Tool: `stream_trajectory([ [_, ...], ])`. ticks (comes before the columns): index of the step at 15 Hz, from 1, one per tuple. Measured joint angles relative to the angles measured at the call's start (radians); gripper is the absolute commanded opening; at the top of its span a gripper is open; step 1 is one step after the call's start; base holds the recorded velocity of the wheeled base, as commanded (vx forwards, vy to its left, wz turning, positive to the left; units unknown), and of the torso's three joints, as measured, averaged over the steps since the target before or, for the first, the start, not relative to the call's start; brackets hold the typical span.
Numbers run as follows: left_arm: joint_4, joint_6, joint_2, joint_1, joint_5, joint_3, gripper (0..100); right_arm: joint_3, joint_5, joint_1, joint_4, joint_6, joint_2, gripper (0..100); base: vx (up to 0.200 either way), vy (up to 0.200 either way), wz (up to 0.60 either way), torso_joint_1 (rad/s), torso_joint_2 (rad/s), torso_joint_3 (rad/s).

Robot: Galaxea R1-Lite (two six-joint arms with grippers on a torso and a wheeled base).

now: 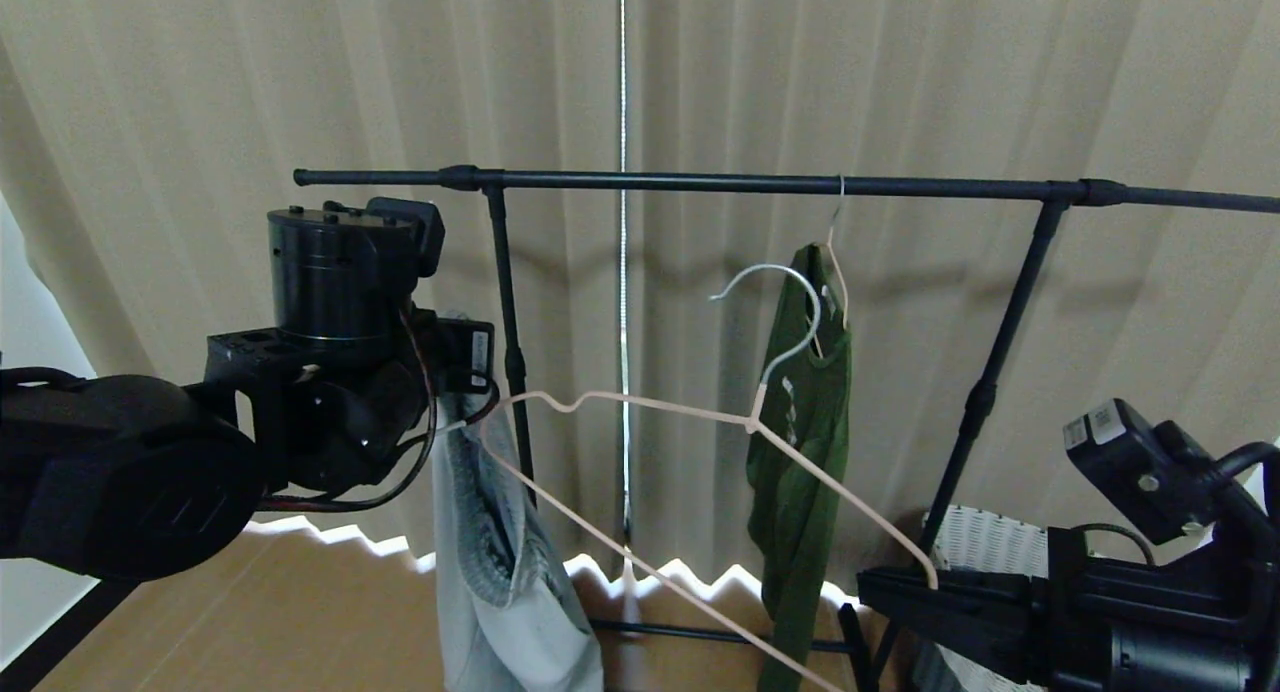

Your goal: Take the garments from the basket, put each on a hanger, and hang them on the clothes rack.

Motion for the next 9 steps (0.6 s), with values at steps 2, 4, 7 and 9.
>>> stream_trajectory([
  [2,0.006,0.007,0.000,-0.001,0.000,-0.006,0,-0.031,-0.007,0.000,0.000,0.002,0.050,0,0.000,0.000,0.00,0.000,0.00,0.000],
  [4,0.053,0.011,0.001,0.000,0.000,-0.031,0,-0.089,-0.033,-0.004,0.000,0.024,0.121,0,0.000,0.000,0.00,0.000,0.00,0.000],
  [7,0.178,0.001,0.008,0.000,0.000,-0.123,0,-0.194,-0.100,-0.007,0.000,0.080,0.234,0,0.000,0.000,0.00,0.000,0.00,0.000],
  [9,0.264,-0.019,0.021,0.001,0.000,-0.193,0,-0.241,-0.119,-0.008,-0.008,0.089,0.290,0,0.000,0.000,0.00,0.000,0.00,0.000],
])
